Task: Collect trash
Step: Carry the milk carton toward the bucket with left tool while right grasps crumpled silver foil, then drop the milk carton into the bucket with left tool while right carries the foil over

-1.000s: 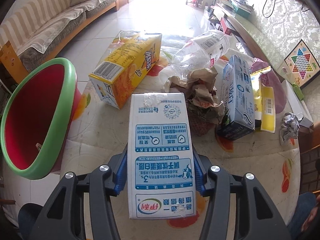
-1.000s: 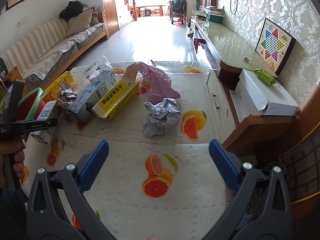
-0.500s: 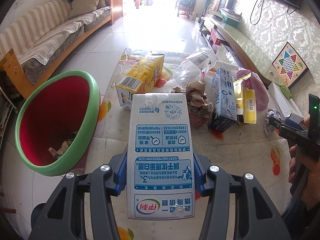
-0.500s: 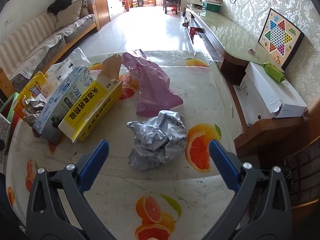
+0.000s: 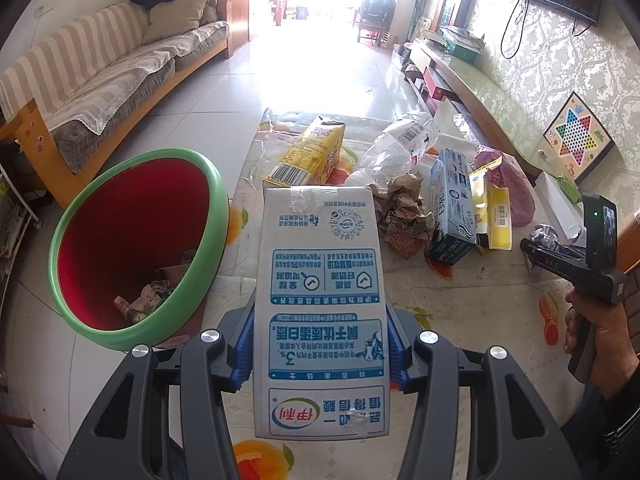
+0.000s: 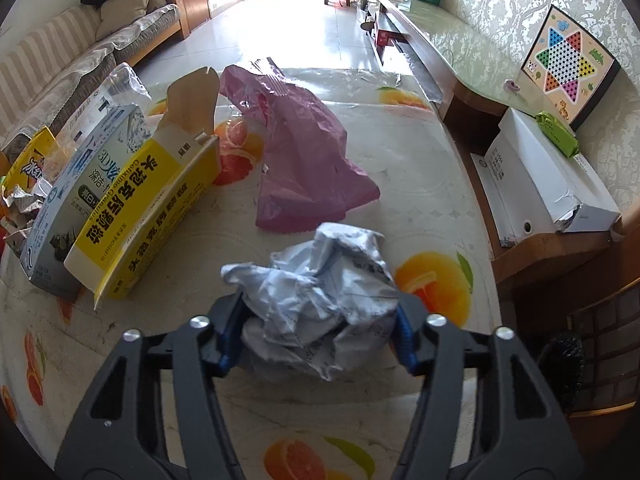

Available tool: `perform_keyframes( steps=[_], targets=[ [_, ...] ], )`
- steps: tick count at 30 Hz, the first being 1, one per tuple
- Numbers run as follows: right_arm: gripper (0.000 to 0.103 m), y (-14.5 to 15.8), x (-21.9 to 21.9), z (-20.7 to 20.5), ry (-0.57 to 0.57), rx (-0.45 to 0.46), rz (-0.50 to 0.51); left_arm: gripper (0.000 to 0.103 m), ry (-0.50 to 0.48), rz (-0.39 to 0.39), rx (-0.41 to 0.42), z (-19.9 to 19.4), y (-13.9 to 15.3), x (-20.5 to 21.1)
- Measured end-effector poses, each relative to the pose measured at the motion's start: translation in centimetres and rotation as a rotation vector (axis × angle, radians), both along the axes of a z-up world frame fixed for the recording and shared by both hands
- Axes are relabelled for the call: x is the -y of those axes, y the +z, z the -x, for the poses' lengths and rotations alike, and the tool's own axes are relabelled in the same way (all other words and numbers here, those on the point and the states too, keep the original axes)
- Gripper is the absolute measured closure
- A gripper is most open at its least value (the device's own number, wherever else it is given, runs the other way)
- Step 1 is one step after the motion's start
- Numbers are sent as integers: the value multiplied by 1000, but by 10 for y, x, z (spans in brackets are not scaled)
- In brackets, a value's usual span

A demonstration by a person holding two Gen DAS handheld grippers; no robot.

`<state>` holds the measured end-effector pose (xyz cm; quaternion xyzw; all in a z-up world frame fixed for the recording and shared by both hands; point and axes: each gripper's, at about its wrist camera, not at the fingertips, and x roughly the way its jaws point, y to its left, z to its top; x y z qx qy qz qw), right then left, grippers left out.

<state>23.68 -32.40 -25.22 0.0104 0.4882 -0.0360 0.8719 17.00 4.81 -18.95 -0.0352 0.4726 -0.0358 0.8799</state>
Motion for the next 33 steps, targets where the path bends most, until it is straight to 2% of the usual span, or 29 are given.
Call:
perform_keyframes(
  steps=[6,18,26,33],
  targets=[
    [50,19,-5,18,8,28,4,54,-9,12,21,3,5,-4],
    [50,95,-36,67,100,164,11,54,19,17,84,4,24,-30],
    [50,128,-98,74,218,220,-16,54,90,-6,126,0,41,-77],
    [50,136,-160,62,323,231,-44,54,154,-35,134,-7,43,-126]
  ],
)
